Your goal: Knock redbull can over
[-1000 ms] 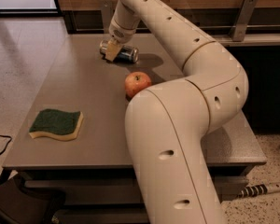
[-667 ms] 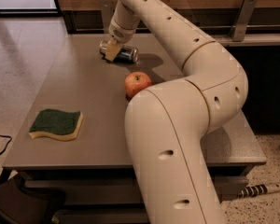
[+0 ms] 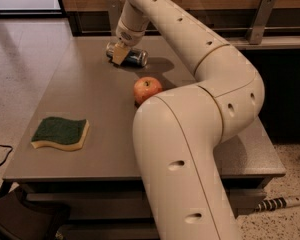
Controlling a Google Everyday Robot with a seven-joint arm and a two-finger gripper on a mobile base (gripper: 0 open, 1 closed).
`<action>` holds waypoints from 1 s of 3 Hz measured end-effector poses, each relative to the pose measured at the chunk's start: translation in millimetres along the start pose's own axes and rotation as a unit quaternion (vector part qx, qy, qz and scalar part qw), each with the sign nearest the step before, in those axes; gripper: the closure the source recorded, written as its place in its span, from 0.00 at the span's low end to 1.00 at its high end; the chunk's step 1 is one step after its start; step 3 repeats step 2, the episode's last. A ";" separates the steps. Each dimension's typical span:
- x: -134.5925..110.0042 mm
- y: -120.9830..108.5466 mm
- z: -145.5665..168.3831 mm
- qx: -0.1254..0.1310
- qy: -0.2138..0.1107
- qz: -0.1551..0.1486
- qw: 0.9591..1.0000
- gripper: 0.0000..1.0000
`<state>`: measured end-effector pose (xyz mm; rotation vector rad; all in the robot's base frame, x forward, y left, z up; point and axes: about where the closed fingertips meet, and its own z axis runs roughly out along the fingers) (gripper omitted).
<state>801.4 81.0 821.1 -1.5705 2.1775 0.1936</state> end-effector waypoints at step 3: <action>-0.3 0.1 0.2 -0.001 0.000 0.000 1.000 0.00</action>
Offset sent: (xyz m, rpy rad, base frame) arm 0.0000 0.0001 0.0005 -0.0001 0.0002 0.0001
